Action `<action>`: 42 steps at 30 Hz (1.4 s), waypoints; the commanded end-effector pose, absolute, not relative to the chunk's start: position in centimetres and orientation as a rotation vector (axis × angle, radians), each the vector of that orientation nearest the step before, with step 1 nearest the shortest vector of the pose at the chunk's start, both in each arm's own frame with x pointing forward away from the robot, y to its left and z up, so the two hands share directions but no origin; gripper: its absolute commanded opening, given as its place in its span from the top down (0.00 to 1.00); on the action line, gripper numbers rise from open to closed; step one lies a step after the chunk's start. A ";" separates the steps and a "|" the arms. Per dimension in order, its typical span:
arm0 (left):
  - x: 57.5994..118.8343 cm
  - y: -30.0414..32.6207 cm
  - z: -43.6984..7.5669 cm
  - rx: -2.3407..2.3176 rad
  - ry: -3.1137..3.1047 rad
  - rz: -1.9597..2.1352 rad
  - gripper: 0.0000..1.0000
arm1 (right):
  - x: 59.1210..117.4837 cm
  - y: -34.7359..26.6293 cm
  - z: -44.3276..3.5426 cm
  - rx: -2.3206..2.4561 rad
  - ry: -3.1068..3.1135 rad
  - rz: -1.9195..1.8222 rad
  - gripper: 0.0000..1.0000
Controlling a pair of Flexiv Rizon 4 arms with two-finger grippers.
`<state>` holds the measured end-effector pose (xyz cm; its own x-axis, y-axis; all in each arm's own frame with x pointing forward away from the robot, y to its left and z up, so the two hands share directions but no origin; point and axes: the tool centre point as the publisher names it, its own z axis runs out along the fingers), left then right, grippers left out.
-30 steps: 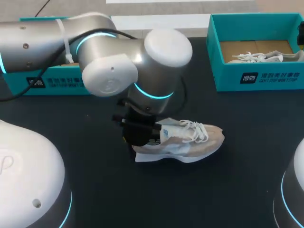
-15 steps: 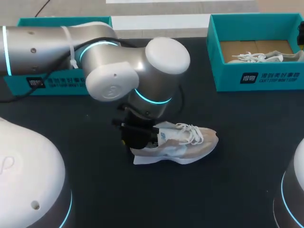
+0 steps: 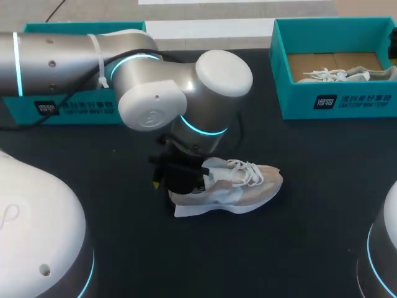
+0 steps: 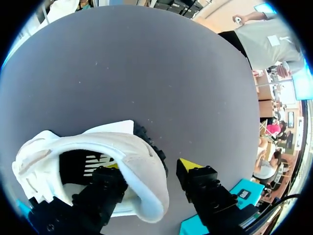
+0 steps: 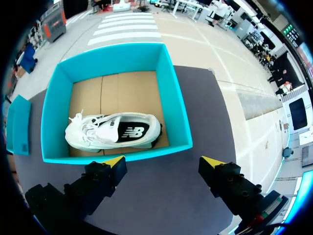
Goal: Take the shoe out of the shoebox, open the shoe tongue, remove and reinsert the insole, then place the shoe into the shoebox
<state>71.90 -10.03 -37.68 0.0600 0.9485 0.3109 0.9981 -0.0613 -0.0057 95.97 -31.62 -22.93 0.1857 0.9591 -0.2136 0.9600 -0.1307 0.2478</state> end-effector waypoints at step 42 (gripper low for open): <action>69.8 -4.8 -25.0 -1.594 -2.523 0.412 0.00 | 95.9 -31.6 -23.0 2.142 1.816 -0.002 0.00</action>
<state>70.16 -5.11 -24.89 -0.4251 0.9052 -0.0004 0.8632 0.4053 -0.3010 95.97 -31.62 -22.93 0.1857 0.9591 -0.2136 0.9600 -0.1307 0.2478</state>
